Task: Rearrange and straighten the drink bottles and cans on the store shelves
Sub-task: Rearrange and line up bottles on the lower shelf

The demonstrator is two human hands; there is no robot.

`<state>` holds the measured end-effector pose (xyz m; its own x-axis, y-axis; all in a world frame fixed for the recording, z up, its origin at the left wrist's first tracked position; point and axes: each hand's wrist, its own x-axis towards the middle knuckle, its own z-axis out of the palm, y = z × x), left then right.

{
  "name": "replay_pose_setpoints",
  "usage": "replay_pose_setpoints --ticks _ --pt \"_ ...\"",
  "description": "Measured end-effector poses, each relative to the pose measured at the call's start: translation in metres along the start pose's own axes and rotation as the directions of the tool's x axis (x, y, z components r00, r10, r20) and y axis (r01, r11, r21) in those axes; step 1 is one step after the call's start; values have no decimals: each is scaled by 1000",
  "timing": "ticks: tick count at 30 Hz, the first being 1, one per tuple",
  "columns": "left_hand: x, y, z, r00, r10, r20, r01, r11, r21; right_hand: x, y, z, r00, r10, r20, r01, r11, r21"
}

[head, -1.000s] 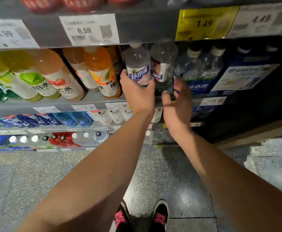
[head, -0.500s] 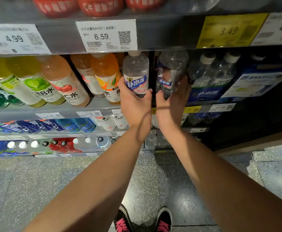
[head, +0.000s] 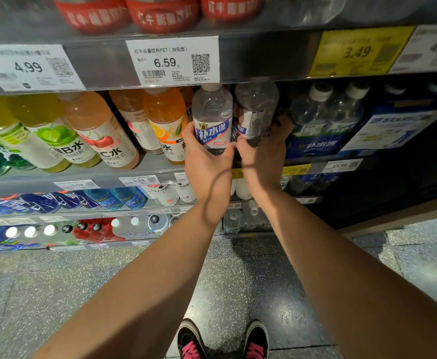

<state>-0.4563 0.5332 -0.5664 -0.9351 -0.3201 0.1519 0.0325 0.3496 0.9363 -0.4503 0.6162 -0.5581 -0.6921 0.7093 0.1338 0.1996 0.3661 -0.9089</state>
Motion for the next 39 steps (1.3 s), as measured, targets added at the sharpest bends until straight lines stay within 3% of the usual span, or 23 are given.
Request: replay_pose_setpoints --ticks 2,5,10,14,18,22,24,26,31,39 --pt "0 -1 0 1000 0 6 0 1000 -12 4 3 -2 997 -72 6 72 997 -32" --pt "0 -2 -1 1000 11 19 -10 999 -30 -1 6 -3 989 -146 19 147 963 -225" --pt "-1 -3 -3 998 35 54 -31 997 -65 -17 11 -12 986 -168 16 169 978 -125" --pt "-1 -3 -3 998 36 58 -30 995 -97 -11 15 -15 992 -58 116 57 998 12" --pt "-1 -2 -4 997 46 62 -39 993 -107 -3 24 -16 981 -108 163 113 993 -20" --pt "-1 -3 -5 996 53 71 -46 994 -103 1 17 -17 973 -193 126 195 981 -2" --pt "0 -3 -5 996 51 74 -45 995 -90 4 19 -17 966 -225 130 238 966 -99" --pt "0 -2 -5 996 50 73 -43 995 -88 3 20 -16 973 -203 110 219 962 -161" --pt "1 -2 -3 995 52 87 -46 997 -67 -8 16 -7 994 -109 30 112 987 -119" --pt "2 -1 7 984 47 173 -31 995 -95 -6 25 -11 981 -177 -80 144 939 -314"
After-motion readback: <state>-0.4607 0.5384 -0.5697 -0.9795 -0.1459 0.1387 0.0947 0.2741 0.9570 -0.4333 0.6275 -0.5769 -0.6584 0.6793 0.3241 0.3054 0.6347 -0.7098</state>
